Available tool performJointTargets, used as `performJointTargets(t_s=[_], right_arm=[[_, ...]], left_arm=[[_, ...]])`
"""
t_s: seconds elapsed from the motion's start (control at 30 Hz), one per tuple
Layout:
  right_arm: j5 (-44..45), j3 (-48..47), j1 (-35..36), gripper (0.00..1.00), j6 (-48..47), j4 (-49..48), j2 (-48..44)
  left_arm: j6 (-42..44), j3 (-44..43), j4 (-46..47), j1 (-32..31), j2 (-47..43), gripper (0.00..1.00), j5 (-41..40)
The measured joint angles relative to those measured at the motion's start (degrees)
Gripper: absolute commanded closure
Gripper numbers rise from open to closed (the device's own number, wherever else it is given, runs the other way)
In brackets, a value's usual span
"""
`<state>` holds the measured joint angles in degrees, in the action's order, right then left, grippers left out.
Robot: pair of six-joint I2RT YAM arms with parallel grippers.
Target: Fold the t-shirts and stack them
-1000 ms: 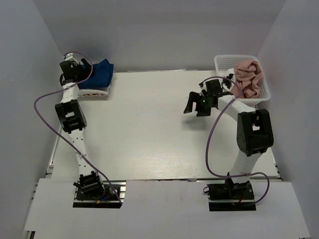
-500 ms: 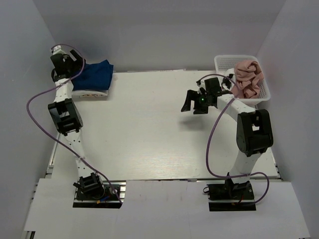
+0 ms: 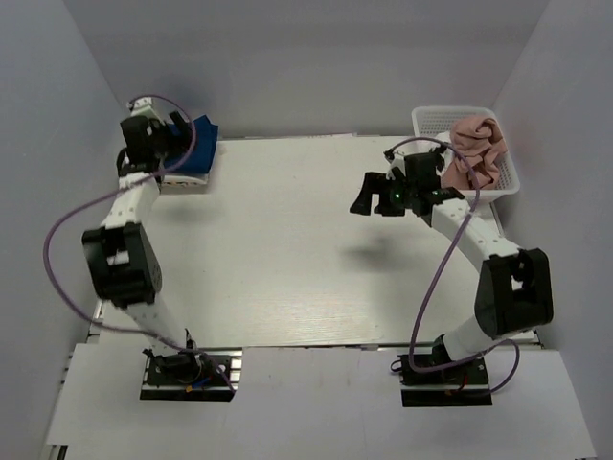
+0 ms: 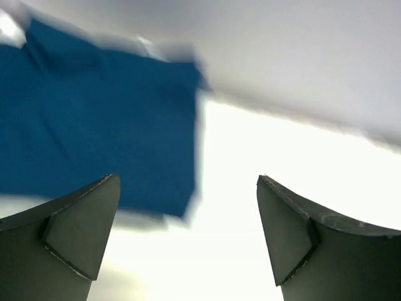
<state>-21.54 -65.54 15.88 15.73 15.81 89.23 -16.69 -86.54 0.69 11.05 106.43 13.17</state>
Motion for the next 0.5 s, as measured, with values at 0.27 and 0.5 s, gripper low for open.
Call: performJointTargets(t_s=[0.27, 0.5], right_arm=[[-1.4, 14.7, 0.0, 0.1, 3.6, -7.8, -12.5], [2.4, 25.6, -0.1, 0.1, 6.7, -13.1, -27.6]], left_arm=[[-7.9, 31.7, 1.8, -4.4, -48.7, 0.0, 1.5], [-13.0, 40.2, -7.7, -4.3, -64.0, 0.0, 2.5]])
